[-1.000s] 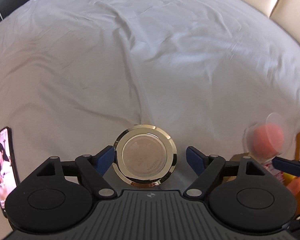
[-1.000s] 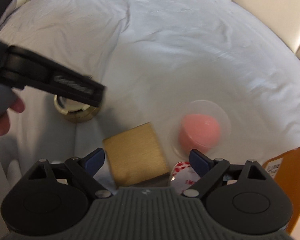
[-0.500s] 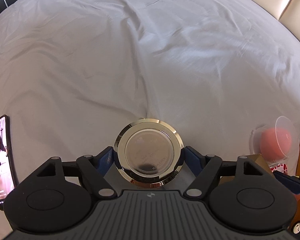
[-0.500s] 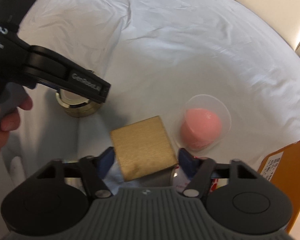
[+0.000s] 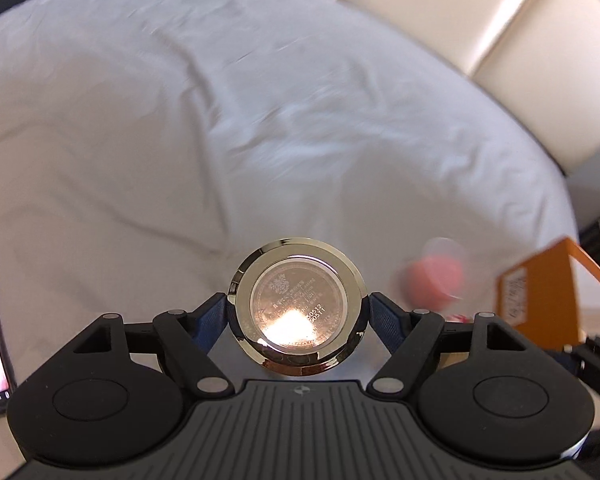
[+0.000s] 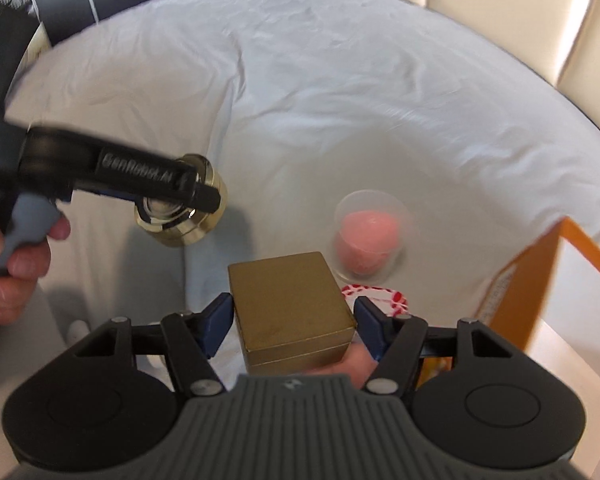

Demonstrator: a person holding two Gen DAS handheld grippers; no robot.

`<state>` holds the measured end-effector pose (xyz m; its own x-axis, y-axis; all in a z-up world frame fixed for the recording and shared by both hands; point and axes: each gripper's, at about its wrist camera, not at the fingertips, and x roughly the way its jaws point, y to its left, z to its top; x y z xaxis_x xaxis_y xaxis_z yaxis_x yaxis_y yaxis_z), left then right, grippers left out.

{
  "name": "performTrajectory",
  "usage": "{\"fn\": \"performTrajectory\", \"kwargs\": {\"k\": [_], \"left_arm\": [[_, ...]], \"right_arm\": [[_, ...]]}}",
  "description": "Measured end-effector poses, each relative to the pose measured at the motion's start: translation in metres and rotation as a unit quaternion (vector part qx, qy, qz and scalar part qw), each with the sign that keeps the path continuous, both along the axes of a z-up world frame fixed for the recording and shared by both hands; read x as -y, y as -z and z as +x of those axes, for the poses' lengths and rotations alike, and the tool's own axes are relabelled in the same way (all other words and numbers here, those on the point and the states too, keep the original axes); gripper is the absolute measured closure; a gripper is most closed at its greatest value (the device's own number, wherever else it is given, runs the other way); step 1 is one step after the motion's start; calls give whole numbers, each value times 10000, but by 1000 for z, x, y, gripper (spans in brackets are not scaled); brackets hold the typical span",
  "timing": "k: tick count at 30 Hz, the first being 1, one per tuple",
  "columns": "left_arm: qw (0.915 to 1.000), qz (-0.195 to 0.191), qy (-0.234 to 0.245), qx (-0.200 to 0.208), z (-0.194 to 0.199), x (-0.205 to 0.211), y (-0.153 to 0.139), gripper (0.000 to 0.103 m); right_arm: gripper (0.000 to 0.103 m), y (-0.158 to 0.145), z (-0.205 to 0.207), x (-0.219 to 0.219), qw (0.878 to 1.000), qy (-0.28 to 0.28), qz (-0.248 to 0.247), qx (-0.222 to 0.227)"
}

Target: Organize rigid objects

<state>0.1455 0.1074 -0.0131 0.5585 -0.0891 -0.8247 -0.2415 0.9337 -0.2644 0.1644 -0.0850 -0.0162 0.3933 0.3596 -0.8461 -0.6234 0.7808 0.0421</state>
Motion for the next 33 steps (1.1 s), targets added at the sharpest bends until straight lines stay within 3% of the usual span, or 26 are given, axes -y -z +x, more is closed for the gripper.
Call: {"fn": "performTrajectory", "kwargs": {"k": [5, 10, 12, 14, 16, 17, 18, 19, 25, 33], "left_arm": [[9969, -47, 637, 458, -16, 35, -30, 15], [9886, 14, 1302, 750, -26, 79, -61, 15], [9838, 44, 1584, 834, -29, 98, -70, 15], [9790, 91, 1811, 932, -30, 118, -80, 15], [9741, 92, 2026, 1000, -29, 137, -86, 15], [9723, 62, 2104, 1013, -28, 145, -88, 15], [9710, 49, 2167, 1014, -25, 152, -89, 15], [9697, 62, 2227, 998, -23, 160, -88, 15], [9731, 53, 2187, 725, -17, 172, -75, 15], [9885, 386, 1414, 360, -24, 121, -60, 15]], "right_arm": [[37, -26, -10, 37, 9987, 346, 381, -2], [37, -47, -16, 88, 9941, 826, 703, 61], [47, -55, -21, 111, 9904, 964, 989, 61], [50, -63, -23, 133, 9852, 1157, 1266, 10], [64, -71, -28, 149, 9830, 1311, 1272, 209], [79, -74, -31, 156, 9826, 1388, 1195, 316], [87, -75, -33, 163, 9818, 1464, 1151, 372], [87, -75, -33, 171, 9808, 1525, 1162, 355], [84, -49, -33, 198, 9750, 1839, 1247, -84], [75, -43, -34, 174, 9863, 1172, 1137, 223]]}}
